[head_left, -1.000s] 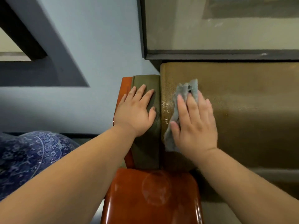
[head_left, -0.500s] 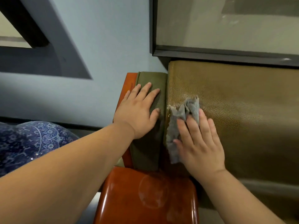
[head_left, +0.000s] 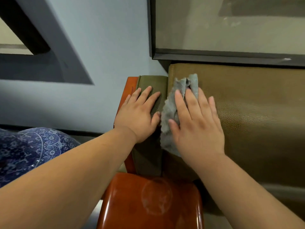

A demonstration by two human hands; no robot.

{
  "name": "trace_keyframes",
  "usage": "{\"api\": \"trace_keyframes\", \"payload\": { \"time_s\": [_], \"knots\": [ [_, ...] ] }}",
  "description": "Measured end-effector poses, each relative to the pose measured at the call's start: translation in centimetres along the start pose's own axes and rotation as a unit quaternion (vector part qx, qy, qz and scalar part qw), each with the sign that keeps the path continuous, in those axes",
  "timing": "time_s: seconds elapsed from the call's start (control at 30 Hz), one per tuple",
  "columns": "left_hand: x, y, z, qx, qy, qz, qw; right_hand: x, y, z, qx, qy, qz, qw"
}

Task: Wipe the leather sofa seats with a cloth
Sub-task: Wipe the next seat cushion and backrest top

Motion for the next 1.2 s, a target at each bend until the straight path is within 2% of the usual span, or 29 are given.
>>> {"api": "trace_keyframes", "payload": {
  "time_s": [0.13, 0.4, 0.6, 0.67, 0.73, 0.83, 0.9, 1.07, 1.2],
  "knots": [
    [-0.1, -0.1, -0.1, 0.007, 0.002, -0.007, 1.000, 2.1, -0.5, 2.3, 0.015, 0.032, 0.020, 0.999],
    [0.0, -0.1, 0.0, 0.017, 0.004, 0.000, 1.000, 0.5, 0.3, -2.5, 0.012, -0.108, -0.010, 0.994],
    [0.1, 0.0, 0.0, 0.026, 0.006, -0.009, 1.000, 1.0, -0.2, 2.7, 0.008, -0.004, -0.016, 1.000],
    [0.0, -0.2, -0.1, 0.017, 0.005, -0.004, 1.000, 1.9, 0.2, 1.3, -0.010, -0.035, -0.013, 0.999],
    [-0.1, -0.1, -0.1, 0.018, 0.008, -0.005, 1.000, 3.2, 0.7, -2.5, -0.037, -0.102, -0.005, 0.994],
    [-0.1, -0.3, 0.0, 0.014, 0.001, -0.016, 1.000, 5.7, 0.6, -8.9, -0.099, -0.155, -0.052, 0.982],
    [0.0, -0.3, 0.0, 0.011, -0.002, -0.009, 1.000, 5.0, 0.5, -10.1, -0.122, -0.131, -0.053, 0.982],
    [-0.1, -0.1, 0.2, 0.005, -0.006, -0.021, 1.000, -0.3, 0.7, -5.5, -0.111, 0.030, -0.018, 0.993],
    [0.1, 0.0, 0.2, -0.002, 0.000, -0.015, 1.000, 1.8, -0.2, -10.8, -0.168, 0.022, -0.061, 0.984]
  ]
}}
Point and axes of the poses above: each hand's wrist, its own z-axis away from the middle knuckle, its own y-axis out of the back of the hand, x = y × z, the point moved 7 cm from there along -z, towards the middle knuckle, and after that the axes turned 5 degrees about -z, right-handed, at the moved point
